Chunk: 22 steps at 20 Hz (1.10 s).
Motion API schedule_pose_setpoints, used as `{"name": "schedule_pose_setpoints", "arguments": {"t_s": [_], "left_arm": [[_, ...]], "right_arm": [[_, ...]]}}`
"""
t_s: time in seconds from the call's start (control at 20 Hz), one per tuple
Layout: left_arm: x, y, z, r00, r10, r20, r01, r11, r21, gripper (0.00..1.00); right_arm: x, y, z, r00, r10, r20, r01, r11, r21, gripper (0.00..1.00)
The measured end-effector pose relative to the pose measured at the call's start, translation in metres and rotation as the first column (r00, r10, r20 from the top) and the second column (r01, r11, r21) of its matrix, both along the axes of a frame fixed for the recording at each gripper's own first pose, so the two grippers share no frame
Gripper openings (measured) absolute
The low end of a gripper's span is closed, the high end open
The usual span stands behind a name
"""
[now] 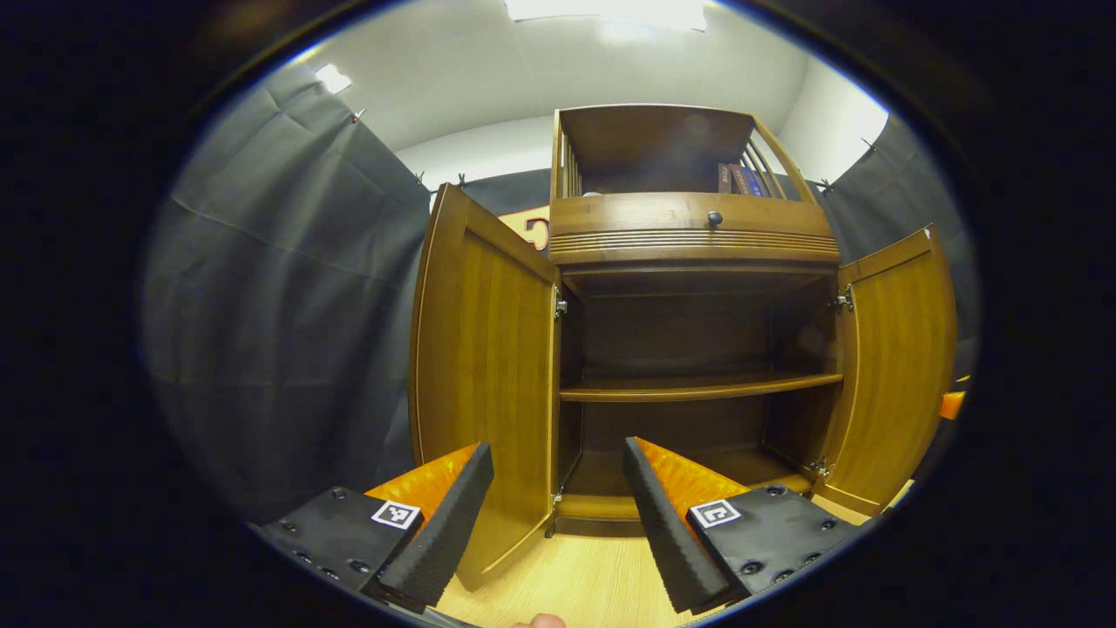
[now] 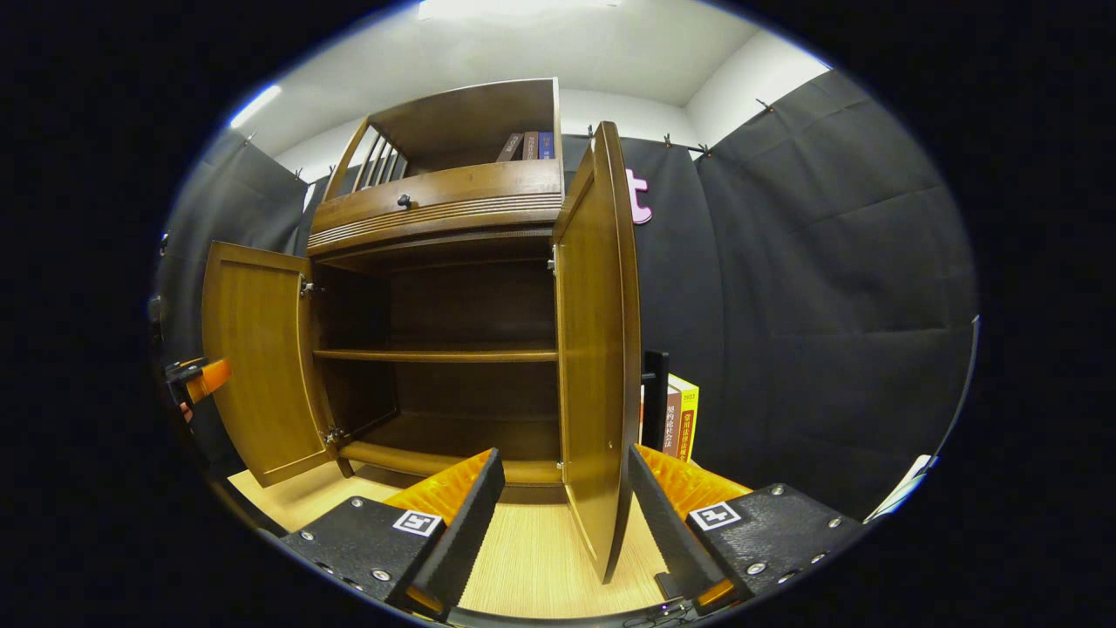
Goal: Open the right door of the double-door shoe cabinet with the right hand, and open the left door with the left hand.
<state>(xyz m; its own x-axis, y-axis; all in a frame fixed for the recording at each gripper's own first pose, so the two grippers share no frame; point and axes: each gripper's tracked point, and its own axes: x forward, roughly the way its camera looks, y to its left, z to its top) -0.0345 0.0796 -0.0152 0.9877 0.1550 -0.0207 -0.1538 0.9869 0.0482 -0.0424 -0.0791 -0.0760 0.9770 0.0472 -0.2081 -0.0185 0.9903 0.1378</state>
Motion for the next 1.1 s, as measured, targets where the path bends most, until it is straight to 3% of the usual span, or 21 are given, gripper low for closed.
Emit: {"name": "schedule_pose_setpoints", "arguments": {"t_s": [0.35, 0.4, 0.45, 1.05, 1.1], "left_arm": [[0.0, -0.007, 0.0, 1.0, -0.02, -0.002, 0.02, 1.0, 0.014, 0.94], [0.0, -0.008, 0.0, 1.0, -0.021, -0.005, 0.022, 1.0, 0.015, 0.94], [0.0, -0.009, 0.0, 1.0, -0.023, -0.008, 0.023, 1.0, 0.016, 0.94], [0.004, -0.01, -0.004, 0.999, -0.032, -0.016, 0.031, 0.999, -0.015, 0.94], [0.005, -0.011, -0.004, 0.999, -0.033, -0.016, 0.033, 0.999, -0.02, 0.94]], "right_arm": [[0.001, 0.0, -0.002, 1.0, -0.001, 0.003, 0.001, 1.0, 0.005, 0.94], [0.0, 0.0, -0.003, 1.0, -0.001, 0.001, 0.001, 1.0, 0.006, 0.88], [-0.001, -0.001, -0.003, 1.0, -0.003, 0.0, 0.003, 1.0, 0.007, 0.94], [0.001, -0.004, 0.0, 1.0, -0.021, 0.012, 0.02, 1.0, 0.015, 0.94], [0.002, -0.003, -0.001, 1.0, -0.02, 0.009, 0.02, 1.0, 0.014, 0.88]]}}
